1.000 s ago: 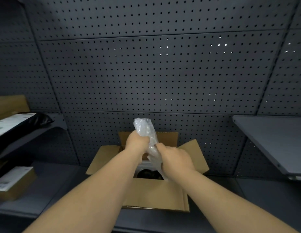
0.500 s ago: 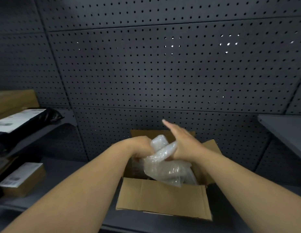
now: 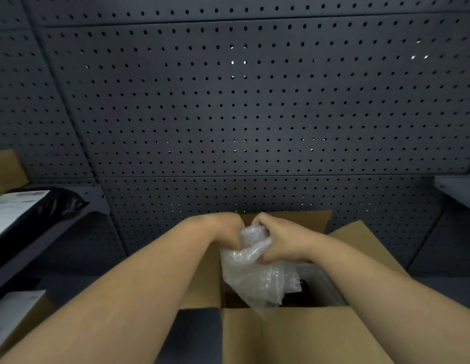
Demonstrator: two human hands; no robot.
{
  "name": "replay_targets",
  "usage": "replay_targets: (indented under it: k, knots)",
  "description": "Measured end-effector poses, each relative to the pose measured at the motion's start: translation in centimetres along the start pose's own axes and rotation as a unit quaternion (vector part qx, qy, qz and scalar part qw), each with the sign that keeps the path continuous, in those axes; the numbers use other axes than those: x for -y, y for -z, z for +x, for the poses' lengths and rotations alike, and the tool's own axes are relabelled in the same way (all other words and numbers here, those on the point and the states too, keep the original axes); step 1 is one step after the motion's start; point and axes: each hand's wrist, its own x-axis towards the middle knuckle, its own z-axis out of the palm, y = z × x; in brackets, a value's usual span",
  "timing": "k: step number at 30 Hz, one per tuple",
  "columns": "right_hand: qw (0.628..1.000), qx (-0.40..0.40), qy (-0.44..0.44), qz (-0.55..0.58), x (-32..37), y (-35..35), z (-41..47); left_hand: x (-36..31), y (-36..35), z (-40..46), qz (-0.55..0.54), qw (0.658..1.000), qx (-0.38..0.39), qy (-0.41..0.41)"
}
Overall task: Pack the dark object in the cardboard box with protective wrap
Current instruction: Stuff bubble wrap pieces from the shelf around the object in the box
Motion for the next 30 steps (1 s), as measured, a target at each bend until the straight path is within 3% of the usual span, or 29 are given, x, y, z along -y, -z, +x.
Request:
replay_targets:
  k: [5,10,11,14,19,27,30]
  knots:
    - [0.996,-0.043,-0.032,0.072,0.3,0.0,1.4,3.3,0.1,1.1,-0.151,0.983,-0.091,-0.049]
    - [0.984,-0.128,-0.117,0.037,-1.1,-0.5,2.7,6.0,-2.8,1.5,-0.407,0.906,-0.113,-0.033]
    - [0.979,-0.147,-0.139,0.023,-1.5,-1.0,2.9,6.4,-3.4,1.7,-0.41,0.903,-0.127,-0.01]
    - [0.957,-0.198,-0.209,0.03,-1.7,-3.5,3.5,7.2,-5.3,2.3,-0.257,0.949,-0.173,0.059]
    - [0.943,-0.235,-0.224,0.071,-0.5,-8.5,4.4,8.0,-8.5,4.0,-0.128,0.981,-0.102,0.108]
    - [0.966,-0.146,-0.212,0.004,0.1,-12.5,5.1,8.6,-9.9,4.6,-0.132,0.984,-0.085,0.089]
    - [0.977,-0.101,-0.182,0.057,1.1,-12.6,4.8,8.9,-10.2,4.8,-0.147,0.982,-0.093,0.078]
